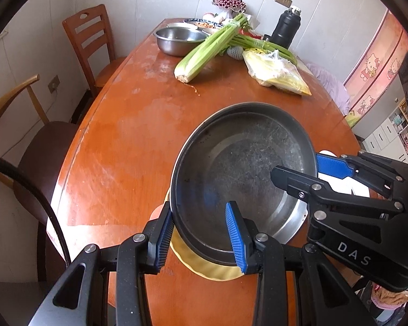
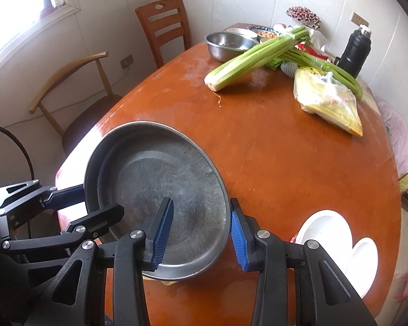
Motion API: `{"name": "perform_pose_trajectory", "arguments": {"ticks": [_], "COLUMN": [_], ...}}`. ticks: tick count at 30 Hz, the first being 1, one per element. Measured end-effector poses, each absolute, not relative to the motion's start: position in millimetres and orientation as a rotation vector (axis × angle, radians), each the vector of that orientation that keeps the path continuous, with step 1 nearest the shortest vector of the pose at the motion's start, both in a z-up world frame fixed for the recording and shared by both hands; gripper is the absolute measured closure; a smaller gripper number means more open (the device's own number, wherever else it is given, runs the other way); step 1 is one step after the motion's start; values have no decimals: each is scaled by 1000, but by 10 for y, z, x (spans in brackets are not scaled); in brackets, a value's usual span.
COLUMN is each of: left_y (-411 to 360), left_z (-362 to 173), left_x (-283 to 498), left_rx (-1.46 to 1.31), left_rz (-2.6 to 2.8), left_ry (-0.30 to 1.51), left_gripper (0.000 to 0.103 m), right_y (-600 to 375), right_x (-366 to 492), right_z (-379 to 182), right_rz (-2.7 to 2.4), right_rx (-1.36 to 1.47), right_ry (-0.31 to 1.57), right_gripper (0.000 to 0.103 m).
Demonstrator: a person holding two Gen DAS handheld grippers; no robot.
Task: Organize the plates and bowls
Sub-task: 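Lower the steel pan with the left tool onto the yellow plate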
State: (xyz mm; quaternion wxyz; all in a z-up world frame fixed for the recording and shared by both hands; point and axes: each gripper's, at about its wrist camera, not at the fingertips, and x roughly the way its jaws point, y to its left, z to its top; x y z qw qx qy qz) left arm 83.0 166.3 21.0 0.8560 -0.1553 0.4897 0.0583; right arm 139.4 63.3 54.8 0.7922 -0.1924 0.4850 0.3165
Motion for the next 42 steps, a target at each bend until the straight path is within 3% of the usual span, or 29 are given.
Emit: {"name": "perform_pose_trajectory", "arguments": {"ticks": [42], "left_y": [1677], "left_z": [-218], "left_x": [878], "left_rx": [-264], "left_rz": [122], "left_ry": [1127], "left_gripper": [65], "right_y": [828], "right_x": [1449], "right_z": [170], "right_rz": [631], "right_rx": [-444], "right_ry": [1121], "right_gripper": [59]}}
